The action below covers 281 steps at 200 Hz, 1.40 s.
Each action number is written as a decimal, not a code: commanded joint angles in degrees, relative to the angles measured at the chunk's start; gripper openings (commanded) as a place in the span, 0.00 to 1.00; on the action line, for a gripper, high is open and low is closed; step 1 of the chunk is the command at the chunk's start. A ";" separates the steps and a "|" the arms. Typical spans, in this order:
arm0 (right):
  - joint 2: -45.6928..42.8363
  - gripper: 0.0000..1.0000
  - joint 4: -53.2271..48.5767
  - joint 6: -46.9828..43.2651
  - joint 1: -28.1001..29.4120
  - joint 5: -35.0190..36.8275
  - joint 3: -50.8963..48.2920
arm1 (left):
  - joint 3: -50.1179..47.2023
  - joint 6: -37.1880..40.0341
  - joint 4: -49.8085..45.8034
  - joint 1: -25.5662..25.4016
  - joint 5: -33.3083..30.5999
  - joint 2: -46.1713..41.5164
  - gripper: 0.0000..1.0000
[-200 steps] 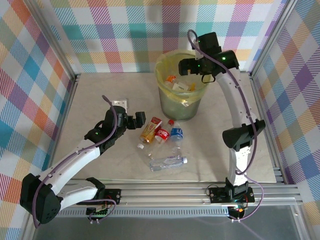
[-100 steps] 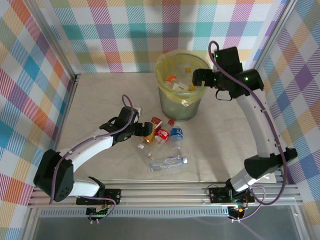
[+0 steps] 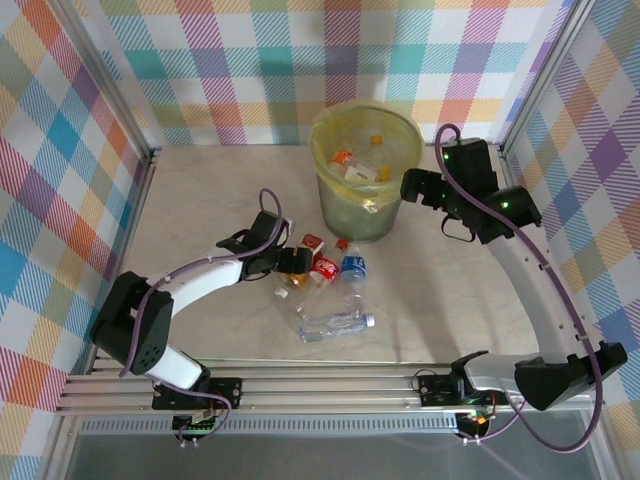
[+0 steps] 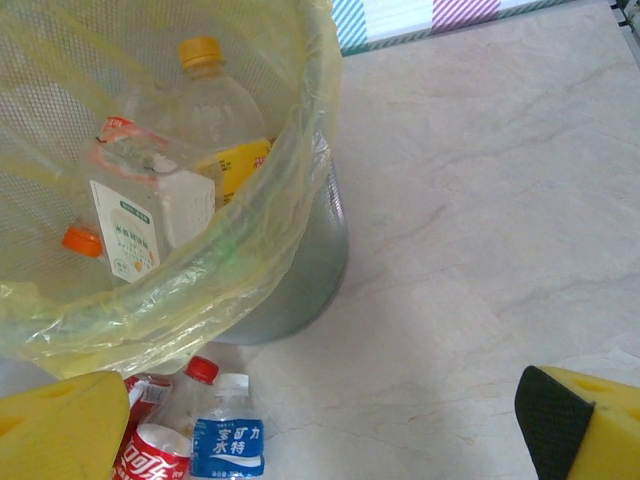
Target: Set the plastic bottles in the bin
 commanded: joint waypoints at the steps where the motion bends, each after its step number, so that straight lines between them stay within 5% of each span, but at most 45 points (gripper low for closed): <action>1: -2.46 1.00 3.73 2.57 0.33 0.90 -2.08 | 1.80 0.00 1.73 -0.31 1.03 1.58 0.90; 106: -4.00 1.00 5.54 3.82 0.33 -1.25 -6.21 | 2.00 -6.39 2.71 1.36 -6.79 7.06 0.84; 212: -4.00 1.00 6.36 5.18 0.33 -2.24 -8.48 | -0.03 -9.88 7.87 6.14 -4.29 11.58 0.61; 281: -5.08 1.00 7.84 5.78 0.33 -2.69 -10.68 | 2.36 -8.05 2.49 6.46 -9.36 3.15 0.50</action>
